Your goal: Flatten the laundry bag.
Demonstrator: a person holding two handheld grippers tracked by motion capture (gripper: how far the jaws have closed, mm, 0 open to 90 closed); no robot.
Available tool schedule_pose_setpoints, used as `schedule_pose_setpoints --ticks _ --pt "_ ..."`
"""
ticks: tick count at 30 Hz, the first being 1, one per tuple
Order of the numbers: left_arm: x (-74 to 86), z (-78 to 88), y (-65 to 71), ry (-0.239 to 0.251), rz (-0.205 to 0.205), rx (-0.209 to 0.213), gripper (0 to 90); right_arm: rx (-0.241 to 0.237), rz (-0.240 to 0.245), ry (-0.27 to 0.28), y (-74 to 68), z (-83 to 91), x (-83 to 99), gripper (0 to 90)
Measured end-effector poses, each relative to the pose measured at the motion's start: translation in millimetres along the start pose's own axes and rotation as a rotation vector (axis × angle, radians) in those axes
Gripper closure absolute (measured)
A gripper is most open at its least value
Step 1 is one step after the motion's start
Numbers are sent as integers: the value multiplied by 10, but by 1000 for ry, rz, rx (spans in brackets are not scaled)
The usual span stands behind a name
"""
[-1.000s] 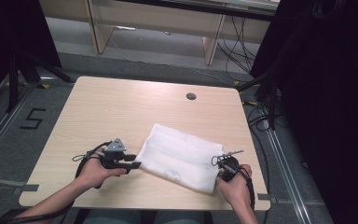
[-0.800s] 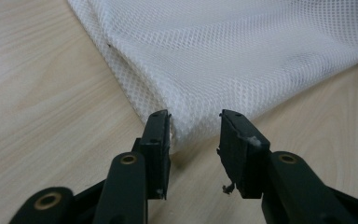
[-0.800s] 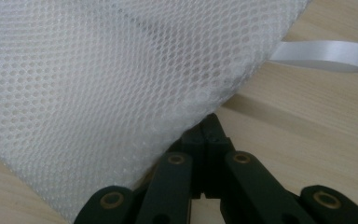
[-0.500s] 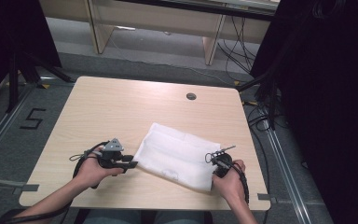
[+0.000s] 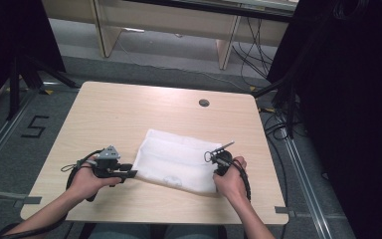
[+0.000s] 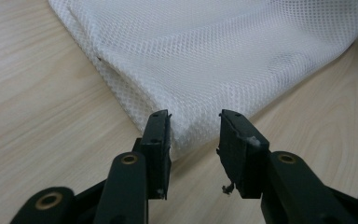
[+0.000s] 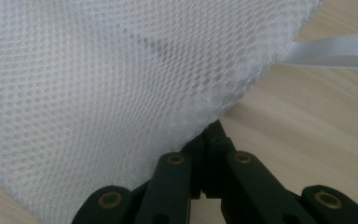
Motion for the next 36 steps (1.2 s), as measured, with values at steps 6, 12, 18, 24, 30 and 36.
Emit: schedule_pose_setpoints --ticks 6,12,18,24,30,36 --pt "10 107 -41 -17 26 -25 648 -16 53 13 -165 -125 -237 900" --pt "13 193 -72 -29 26 -54 655 -27 30 -1 -269 -210 -399 900" --pt "-77 317 -155 18 45 -128 716 -42 61 7 -358 -305 -533 900" --pt "-223 364 -114 105 34 -170 771 -78 72 5 -437 -301 -582 853" --pt "-197 180 23 53 20 -109 767 -66 79 35 -183 -128 -629 762" --pt "-188 -29 180 -31 -39 -37 762 -35 78 97 -84 -13 -792 681"
Point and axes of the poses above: each handheld gripper's, and its own axes: z roughly backward along the jaws, x roughly out of its underside, y roughly to its right, the point moved 5 cm from there along -z, roughly forward along the jaws, and after that the axes turned 12 degrees about y, right-handed, at the moved point
